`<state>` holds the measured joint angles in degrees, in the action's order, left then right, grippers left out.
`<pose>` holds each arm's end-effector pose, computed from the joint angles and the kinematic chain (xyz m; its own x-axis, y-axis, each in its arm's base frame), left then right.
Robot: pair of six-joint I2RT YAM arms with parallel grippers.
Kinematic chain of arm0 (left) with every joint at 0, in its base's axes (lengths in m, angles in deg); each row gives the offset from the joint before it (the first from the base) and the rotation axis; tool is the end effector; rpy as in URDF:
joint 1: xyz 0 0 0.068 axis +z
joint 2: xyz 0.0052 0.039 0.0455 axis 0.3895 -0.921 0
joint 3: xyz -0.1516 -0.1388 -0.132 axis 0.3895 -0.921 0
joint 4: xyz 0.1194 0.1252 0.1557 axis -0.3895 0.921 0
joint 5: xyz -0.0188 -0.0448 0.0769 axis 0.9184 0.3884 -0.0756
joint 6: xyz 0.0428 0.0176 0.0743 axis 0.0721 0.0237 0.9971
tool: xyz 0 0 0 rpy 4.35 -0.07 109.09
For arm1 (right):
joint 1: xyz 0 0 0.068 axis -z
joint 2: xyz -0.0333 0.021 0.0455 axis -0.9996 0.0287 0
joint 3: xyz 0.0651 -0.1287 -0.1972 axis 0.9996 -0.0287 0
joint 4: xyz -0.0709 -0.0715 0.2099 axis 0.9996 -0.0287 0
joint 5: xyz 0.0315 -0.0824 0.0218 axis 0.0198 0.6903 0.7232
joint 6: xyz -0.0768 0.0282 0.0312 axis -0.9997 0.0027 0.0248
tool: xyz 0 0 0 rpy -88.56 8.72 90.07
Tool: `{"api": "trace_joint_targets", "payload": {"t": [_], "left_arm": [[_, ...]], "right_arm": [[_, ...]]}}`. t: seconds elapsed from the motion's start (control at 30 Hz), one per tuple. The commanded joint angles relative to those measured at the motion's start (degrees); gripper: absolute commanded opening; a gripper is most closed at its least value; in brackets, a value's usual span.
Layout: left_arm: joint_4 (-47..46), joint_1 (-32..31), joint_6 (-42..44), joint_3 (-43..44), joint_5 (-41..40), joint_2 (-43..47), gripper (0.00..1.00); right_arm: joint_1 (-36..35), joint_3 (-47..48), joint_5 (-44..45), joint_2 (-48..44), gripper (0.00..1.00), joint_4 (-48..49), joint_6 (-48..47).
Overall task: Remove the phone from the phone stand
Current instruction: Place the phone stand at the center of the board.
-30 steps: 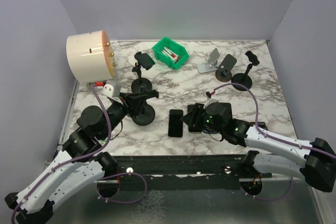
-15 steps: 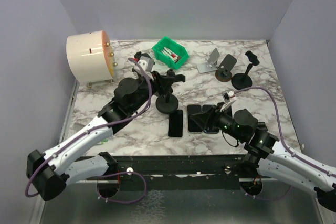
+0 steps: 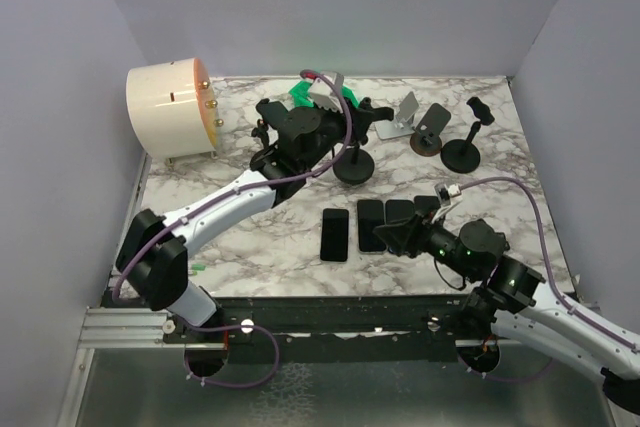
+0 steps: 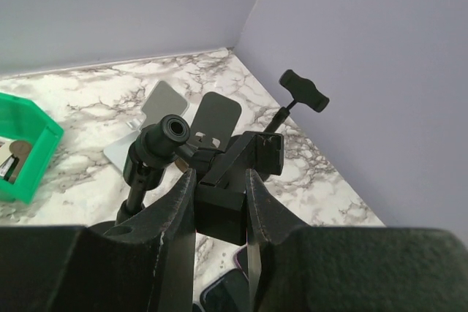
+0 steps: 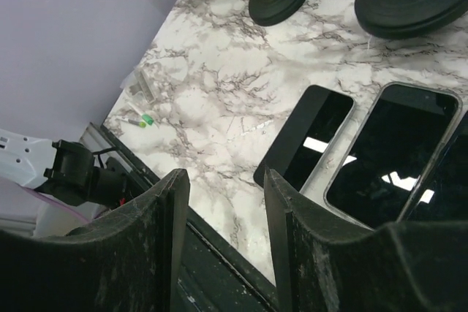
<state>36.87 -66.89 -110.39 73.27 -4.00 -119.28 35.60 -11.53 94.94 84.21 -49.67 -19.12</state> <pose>0.2720 -0.2555 0.3482 -0.2335 -0.3434 -0.9097 0.6046 0.6815 -0.4124 0.1142 0.1348 0.2480 -0.4984 0.3071 -0.8107 -0.5246 0.6377 0.5640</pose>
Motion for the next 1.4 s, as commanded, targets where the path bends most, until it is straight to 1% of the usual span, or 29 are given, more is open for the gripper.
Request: {"api": "trace_joint_targets", "payload": {"t": [0.0, 0.23, 0.37, 0.5, 0.67, 1.0, 1.23, 1.27, 1.3, 1.33, 1.37], "left_arm": [[-9.2, 0.0, 1.0, 6.8, 0.9, -5.6, 0.0], [-12.9, 0.6, 0.7, 14.2, 1.8, -15.9, 0.0], [-13.3, 1.3, 0.3, 18.7, 2.6, -20.7, 0.0], [-13.3, 1.9, -1.2, 20.5, 3.5, -23.4, 0.0], [-13.2, 1.9, -1.8, 19.3, 3.6, -23.8, 0.0], [-13.2, 2.0, -0.5, 16.4, 6.1, -20.1, 0.0], [-13.2, 2.0, 0.0, 13.7, 6.6, -19.5, 0.0], [-13.2, 2.0, 0.0, 13.4, 6.9, -19.4, 0.06], [-13.2, 2.0, -0.1, 13.2, 7.4, -19.2, 0.16], [-13.2, 2.0, -0.1, 12.9, 7.7, -19.1, 0.3], [-13.2, 2.0, -0.1, 12.8, 8.0, -18.7, 0.38]], "right_arm": [[0.1, -1.2, 2.6, -2.8, 0.49, -2.4, -0.1], [0.1, 0.9, 6.0, -10.2, 0.49, -6.0, -2.0], [0.2, 2.6, 7.9, -12.1, 0.49, -9.3, -2.4], [0.1, 3.6, 9.0, -12.9, 0.49, -11.8, -2.3], [0.1, 3.5, 9.5, -13.7, 0.49, -12.8, -1.9], [0.1, 3.0, 9.7, -13.7, 0.49, -12.1, -1.7], [0.2, 2.1, 9.5, -13.6, 0.49, -11.8, -0.9], [0.2, 2.0, 9.6, -13.5, 0.49, -11.8, -0.8], [0.2, 2.1, 9.5, -13.6, 0.49, -11.8, -0.8], [0.2, 2.1, 9.6, -13.5, 0.49, -11.9, -0.7], [0.1, 2.2, 9.6, -13.4, 0.49, -11.9, -0.7]]}}
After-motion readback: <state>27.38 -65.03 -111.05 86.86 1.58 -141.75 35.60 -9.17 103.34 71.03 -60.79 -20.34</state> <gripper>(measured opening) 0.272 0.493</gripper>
